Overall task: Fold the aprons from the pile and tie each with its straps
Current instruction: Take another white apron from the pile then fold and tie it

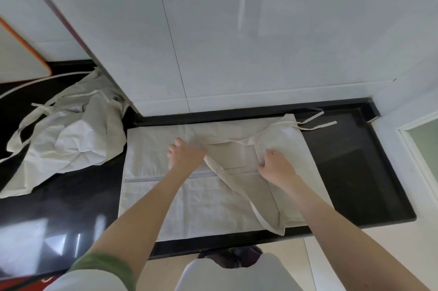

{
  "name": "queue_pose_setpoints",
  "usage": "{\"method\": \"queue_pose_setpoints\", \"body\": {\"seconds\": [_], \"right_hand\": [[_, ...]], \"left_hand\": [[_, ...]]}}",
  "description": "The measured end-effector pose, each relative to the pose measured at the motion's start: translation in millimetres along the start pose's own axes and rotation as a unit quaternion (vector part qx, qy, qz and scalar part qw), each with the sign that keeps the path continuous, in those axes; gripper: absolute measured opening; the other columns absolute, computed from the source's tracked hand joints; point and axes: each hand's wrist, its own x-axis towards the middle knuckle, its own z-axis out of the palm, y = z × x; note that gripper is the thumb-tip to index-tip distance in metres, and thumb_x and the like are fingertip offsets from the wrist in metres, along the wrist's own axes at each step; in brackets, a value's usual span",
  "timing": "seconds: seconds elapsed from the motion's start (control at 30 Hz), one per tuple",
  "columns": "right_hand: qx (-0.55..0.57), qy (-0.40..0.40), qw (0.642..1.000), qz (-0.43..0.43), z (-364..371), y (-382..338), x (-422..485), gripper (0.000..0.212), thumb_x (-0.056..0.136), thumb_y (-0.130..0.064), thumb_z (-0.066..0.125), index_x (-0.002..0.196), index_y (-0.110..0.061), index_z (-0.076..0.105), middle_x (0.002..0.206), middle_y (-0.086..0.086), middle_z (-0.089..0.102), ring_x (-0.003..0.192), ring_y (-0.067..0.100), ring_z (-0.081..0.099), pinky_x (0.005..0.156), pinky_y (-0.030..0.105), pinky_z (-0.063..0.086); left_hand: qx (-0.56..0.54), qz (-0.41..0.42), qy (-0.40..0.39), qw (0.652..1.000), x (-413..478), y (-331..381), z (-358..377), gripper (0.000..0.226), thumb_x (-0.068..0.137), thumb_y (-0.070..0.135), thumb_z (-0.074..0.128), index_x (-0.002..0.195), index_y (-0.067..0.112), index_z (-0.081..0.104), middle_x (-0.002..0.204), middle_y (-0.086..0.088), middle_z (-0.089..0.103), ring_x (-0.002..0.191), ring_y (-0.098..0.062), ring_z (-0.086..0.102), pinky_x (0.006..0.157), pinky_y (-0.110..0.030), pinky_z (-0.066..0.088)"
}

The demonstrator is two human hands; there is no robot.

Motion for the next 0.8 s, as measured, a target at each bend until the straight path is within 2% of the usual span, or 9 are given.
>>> {"method": "queue_pose_setpoints", "body": {"seconds": [0.1,0.17,0.23,0.3,0.37,0.43,0.53,0.67,0.8], "right_hand": [[-0.032,0.008,0.999,0.001,2.1,-3.0,2.4,0.032,0.099,-0.021,0.040,0.123,-0.003,0.048,0.123,0.014,0.051,0.117,0.030,0.046,0.087,0.037,0.042],[-0.023,0.010,1.000,0.000,2.3,-3.2,4.7,0.031,0.099,-0.025,0.038,0.117,-0.003,0.051,0.118,0.013,0.053,0.113,0.031,0.049,0.082,0.036,0.042],[-0.025,0.007,1.000,-0.003,2.8,-1.6,6.8,0.033,0.099,-0.031,0.038,0.115,-0.005,0.051,0.115,0.011,0.054,0.111,0.029,0.050,0.078,0.035,0.041],[-0.053,0.009,0.998,-0.013,3.4,-0.5,7.5,0.035,0.100,-0.030,0.037,0.120,-0.005,0.049,0.119,0.012,0.054,0.113,0.029,0.049,0.080,0.036,0.042],[-0.079,0.021,0.996,-0.023,4.0,-0.1,8.0,0.034,0.101,-0.025,0.035,0.123,-0.003,0.047,0.121,0.013,0.054,0.115,0.030,0.049,0.082,0.036,0.043],[-0.089,0.031,0.995,-0.037,5.3,1.1,9.5,0.032,0.101,-0.021,0.034,0.123,-0.002,0.047,0.121,0.013,0.055,0.115,0.030,0.050,0.081,0.035,0.043],[-0.051,0.039,0.997,-0.044,6.6,7.3,13.0,0.028,0.101,-0.020,0.036,0.118,-0.003,0.048,0.118,0.013,0.055,0.110,0.030,0.049,0.074,0.033,0.036],[0.037,0.007,0.998,-0.049,2.3,19.4,13.7,0.027,0.090,-0.032,0.061,0.098,-0.013,0.044,0.107,0.004,0.048,0.103,0.023,0.044,0.078,0.032,0.035],[0.029,0.018,0.998,-0.058,-3.5,36.0,10.6,0.027,0.085,-0.022,0.064,0.098,-0.014,0.041,0.104,0.001,0.041,0.103,0.023,0.041,0.081,0.031,0.035]], "left_hand": [[0.013,0.002,-0.143,0.990,-10.0,1.8,5.8,0.036,0.083,0.047,0.055,0.084,0.011,0.054,0.070,0.001,0.054,0.058,-0.013,0.052,0.060,-0.026,0.045],[0.052,0.029,-0.158,0.986,-19.1,7.0,8.9,0.022,0.084,0.026,0.051,0.067,0.012,0.052,0.058,-0.001,0.052,0.047,-0.014,0.049,0.055,-0.023,0.042],[0.104,0.067,-0.147,0.981,-24.7,14.4,11.8,0.021,0.080,0.006,0.048,0.059,0.010,0.049,0.058,-0.003,0.051,0.048,-0.016,0.048,0.052,-0.023,0.041],[0.075,0.080,-0.129,0.986,-19.2,19.5,16.2,0.018,0.083,-0.002,0.043,0.070,0.005,0.053,0.062,-0.004,0.050,0.055,-0.019,0.053,0.053,-0.026,0.047],[-0.033,0.063,-0.130,0.989,-9.0,22.5,21.0,0.022,0.094,0.004,0.032,0.097,0.000,0.053,0.069,-0.008,0.056,0.062,-0.025,0.057,0.066,-0.037,0.057],[-0.119,0.021,-0.121,0.985,-7.2,25.4,19.0,0.031,0.098,0.016,0.036,0.117,-0.006,0.047,0.068,-0.010,0.057,0.052,-0.022,0.055,0.055,-0.031,0.054],[-0.067,0.022,-0.140,0.988,-14.4,31.2,19.5,0.032,0.091,0.020,0.051,0.113,-0.003,0.050,0.063,-0.006,0.052,0.039,-0.013,0.048,0.039,-0.019,0.039],[-0.008,0.067,-0.108,0.992,-14.3,36.5,34.6,0.026,0.088,0.001,0.047,0.114,-0.002,0.048,0.081,-0.007,0.057,0.059,-0.012,0.048,0.045,-0.020,0.036],[-0.049,0.104,-0.079,0.990,-10.6,43.2,42.0,0.016,0.095,0.008,0.040,0.107,0.003,0.049,0.079,-0.004,0.053,0.061,-0.010,0.047,0.049,-0.020,0.037]]}}
